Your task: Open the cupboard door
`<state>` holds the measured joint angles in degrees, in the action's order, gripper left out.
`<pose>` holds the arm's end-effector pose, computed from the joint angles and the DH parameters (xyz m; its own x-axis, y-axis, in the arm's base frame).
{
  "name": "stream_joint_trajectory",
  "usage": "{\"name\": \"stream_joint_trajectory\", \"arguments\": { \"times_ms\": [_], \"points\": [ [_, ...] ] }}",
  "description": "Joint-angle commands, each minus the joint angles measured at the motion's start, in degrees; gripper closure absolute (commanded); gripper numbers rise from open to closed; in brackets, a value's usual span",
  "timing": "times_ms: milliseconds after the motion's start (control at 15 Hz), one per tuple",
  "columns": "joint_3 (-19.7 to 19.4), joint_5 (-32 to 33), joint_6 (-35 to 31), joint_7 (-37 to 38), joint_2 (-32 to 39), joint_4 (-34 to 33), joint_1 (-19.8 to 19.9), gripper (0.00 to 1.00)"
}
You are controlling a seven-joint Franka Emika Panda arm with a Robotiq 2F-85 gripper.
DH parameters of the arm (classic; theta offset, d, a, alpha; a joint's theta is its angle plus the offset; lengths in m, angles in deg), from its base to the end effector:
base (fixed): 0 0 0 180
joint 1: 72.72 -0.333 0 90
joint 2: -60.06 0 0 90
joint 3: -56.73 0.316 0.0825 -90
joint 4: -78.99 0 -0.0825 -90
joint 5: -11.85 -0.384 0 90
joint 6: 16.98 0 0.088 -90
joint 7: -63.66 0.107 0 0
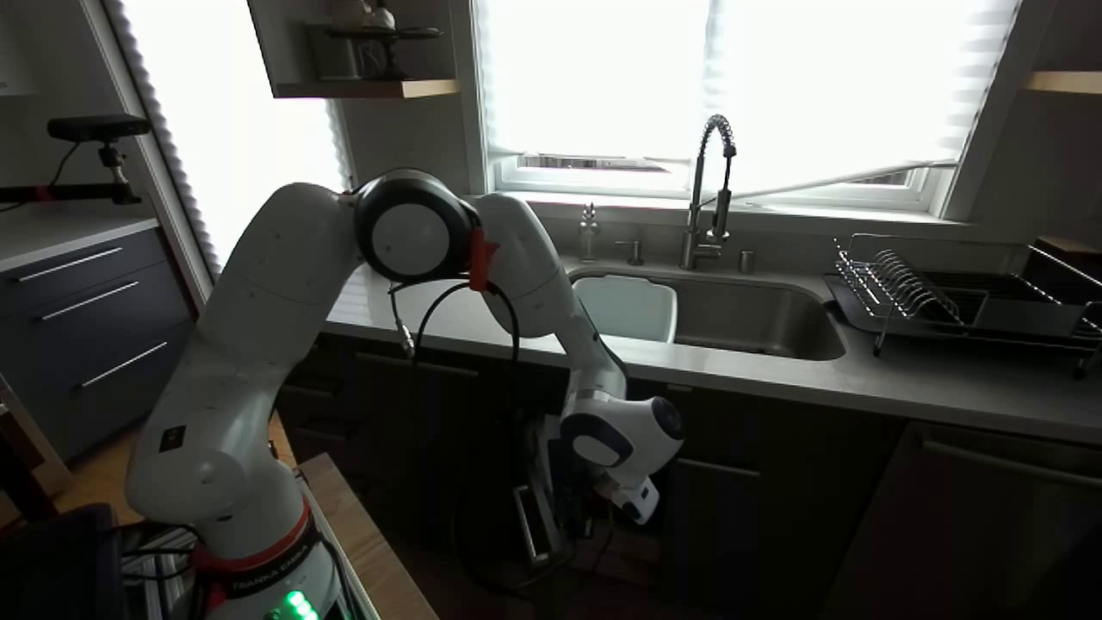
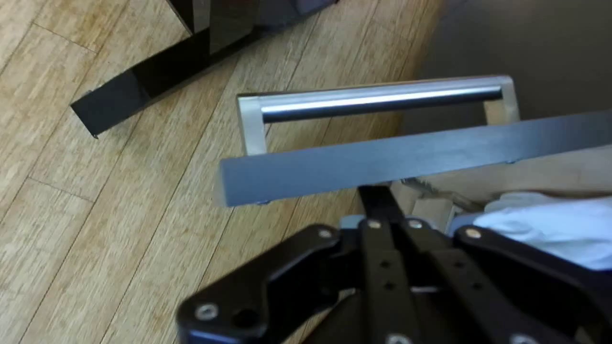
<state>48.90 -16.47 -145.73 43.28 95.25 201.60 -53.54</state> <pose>0.4486 -0.2214 0.0863 0.8181 -0.3968 -0.4162 -0.5289 -0.8034 -0.2736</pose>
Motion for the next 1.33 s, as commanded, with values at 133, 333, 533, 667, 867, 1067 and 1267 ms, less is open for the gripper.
{"name": "stream_joint_trajectory", "arguments": {
  "times_ms": [133,333,533,667,867,1067,1267],
  "points": [
    [0.99,7.31,18.65,0.35,2.99,-6.81,2.41,1.0],
    [1.42,7.02,25.67,-0.34,4.89,-9.32,2.94,1.0],
    [1.67,4.67,26.71,-0.95,5.87,-10.25,3.49,1.0],
    [2.16,0.01,21.2,-2.67,3.92,-8.52,4.87,1.0],
    [1.94,-4.17,12.57,-2.89,2.23,-6.59,5.2,1.0],
    [1.84,-5.51,9.4,-1.54,2.95,-6.8,5.12,1.0],
    [1.74,-3.9,10.79,-1.43,3.57,-8.22,5.17,1.0]
  ]
}}
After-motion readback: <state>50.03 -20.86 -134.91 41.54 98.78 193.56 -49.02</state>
